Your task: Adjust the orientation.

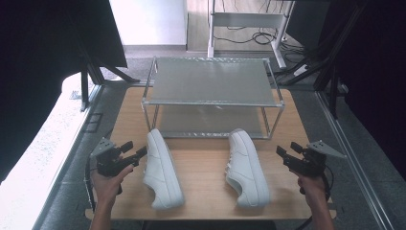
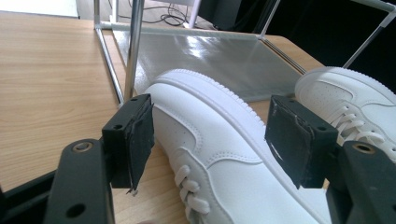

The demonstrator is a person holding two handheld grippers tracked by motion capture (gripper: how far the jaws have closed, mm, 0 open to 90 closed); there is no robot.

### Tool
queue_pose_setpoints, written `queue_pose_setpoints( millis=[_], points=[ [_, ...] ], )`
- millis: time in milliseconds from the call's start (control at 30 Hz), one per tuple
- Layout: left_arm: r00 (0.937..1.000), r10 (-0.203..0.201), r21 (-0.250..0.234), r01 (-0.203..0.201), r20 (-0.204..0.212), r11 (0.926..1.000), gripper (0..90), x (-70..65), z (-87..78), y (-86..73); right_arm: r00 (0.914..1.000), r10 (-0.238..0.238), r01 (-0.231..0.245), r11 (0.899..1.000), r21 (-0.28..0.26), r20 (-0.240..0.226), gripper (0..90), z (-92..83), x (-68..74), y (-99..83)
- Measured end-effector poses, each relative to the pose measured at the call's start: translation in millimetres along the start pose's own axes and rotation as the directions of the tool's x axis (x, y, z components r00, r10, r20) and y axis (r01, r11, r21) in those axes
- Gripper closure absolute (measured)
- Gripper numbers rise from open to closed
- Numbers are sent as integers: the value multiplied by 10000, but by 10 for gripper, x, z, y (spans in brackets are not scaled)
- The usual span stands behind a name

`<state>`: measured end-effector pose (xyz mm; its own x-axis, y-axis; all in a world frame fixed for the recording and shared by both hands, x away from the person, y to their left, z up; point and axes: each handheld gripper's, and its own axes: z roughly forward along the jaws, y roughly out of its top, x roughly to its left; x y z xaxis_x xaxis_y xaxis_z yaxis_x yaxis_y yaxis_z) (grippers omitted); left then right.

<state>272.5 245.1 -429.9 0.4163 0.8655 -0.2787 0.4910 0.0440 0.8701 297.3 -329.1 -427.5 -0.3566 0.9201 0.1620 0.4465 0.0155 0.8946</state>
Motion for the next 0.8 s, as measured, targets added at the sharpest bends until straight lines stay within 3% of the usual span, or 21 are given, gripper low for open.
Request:
queue_pose_setpoints(
  millis=[333, 633, 800],
  points=[
    [10000, -79, -293, 80, 57, 9995, 369, -11, -99, 4, 9995, -246, 247, 9997, 29, -214, 367, 64, 47, -12],
    [9998, -181, -300, 180, -17, 9994, 414, 9, -160, -3, 9999, -136, 134, 9995, 270, 57, 364, 143, 15, -58],
    [9997, -236, -345, 234, -49, 9991, 520, 11, -146, 23, 9997, -195, 191, 9993, 323, 123, 363, 124, 20, -80]
  ],
)
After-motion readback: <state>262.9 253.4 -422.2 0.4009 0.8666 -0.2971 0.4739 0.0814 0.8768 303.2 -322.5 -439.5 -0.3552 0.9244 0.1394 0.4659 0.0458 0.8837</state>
